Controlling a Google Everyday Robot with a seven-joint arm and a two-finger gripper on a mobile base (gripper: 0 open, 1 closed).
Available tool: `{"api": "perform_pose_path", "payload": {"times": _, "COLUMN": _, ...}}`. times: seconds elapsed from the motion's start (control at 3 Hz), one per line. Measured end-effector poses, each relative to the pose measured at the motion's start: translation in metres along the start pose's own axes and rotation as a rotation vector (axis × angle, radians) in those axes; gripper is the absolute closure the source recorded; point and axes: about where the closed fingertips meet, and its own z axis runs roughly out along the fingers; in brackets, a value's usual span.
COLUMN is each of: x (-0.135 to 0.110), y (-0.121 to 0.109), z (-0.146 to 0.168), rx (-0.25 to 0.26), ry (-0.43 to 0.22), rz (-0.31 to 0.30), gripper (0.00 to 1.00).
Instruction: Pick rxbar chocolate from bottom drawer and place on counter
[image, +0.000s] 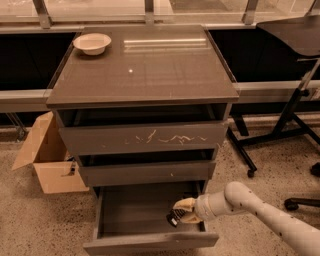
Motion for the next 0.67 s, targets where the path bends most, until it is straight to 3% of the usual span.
{"api": "perform_pose_path", "payload": {"times": 0.33, "x": -0.039, "y": -0.049, "z": -0.02, "rx": 0.044, "ry": -0.091, "rz": -0.111, "gripper": 1.0}}
{"api": "perform_pose_path", "payload": {"times": 0.67, "x": -0.086, "y": -0.114, "z": -0.036, "rx": 0.076, "ry": -0.189, "rz": -0.239, "gripper": 1.0}}
